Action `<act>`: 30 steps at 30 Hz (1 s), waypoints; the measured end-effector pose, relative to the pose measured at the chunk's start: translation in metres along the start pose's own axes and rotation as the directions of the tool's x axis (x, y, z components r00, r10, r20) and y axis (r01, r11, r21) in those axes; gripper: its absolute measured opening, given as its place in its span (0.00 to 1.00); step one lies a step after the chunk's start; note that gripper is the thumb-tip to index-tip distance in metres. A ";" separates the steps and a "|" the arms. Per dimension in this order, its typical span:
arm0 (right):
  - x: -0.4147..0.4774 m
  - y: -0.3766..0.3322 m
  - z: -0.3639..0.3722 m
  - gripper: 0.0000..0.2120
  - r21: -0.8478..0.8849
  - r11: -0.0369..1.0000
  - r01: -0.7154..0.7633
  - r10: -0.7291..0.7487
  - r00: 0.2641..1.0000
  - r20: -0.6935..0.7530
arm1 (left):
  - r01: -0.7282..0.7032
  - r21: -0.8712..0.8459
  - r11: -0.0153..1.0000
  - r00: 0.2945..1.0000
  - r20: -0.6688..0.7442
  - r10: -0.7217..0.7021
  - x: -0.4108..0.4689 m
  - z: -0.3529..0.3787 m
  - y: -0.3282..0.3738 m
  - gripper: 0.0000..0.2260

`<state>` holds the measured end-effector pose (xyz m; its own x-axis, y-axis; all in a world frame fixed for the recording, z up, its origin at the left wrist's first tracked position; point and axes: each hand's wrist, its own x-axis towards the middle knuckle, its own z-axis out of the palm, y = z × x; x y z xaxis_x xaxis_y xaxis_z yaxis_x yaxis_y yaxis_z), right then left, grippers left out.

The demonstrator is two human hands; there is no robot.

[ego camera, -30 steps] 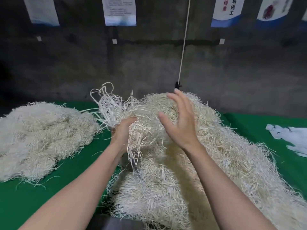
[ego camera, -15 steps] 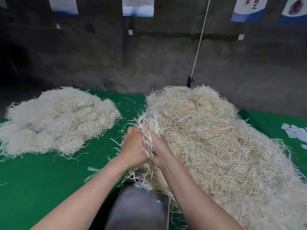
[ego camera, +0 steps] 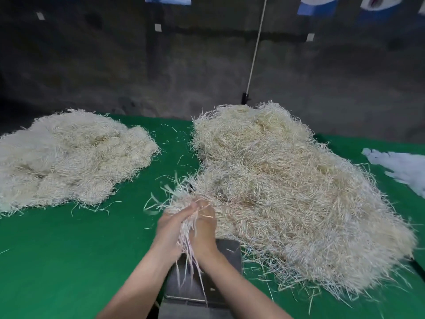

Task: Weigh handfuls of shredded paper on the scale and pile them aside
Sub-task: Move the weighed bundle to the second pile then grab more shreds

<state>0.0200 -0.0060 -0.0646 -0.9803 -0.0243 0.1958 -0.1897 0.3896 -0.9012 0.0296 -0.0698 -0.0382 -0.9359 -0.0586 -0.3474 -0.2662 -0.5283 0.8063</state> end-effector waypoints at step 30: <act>0.054 -0.038 -0.038 0.15 0.877 0.099 -0.470 0.424 0.818 0.390 | -0.219 0.477 0.851 0.947 0.313 0.068 0.031 0.004 0.052 0.36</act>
<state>-0.0236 0.0126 -0.0047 -0.9030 -0.2140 -0.3725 0.3942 -0.7574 -0.5206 -0.0144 -0.0959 -0.0048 -0.9770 0.1734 -0.1243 -0.1319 -0.0331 0.9907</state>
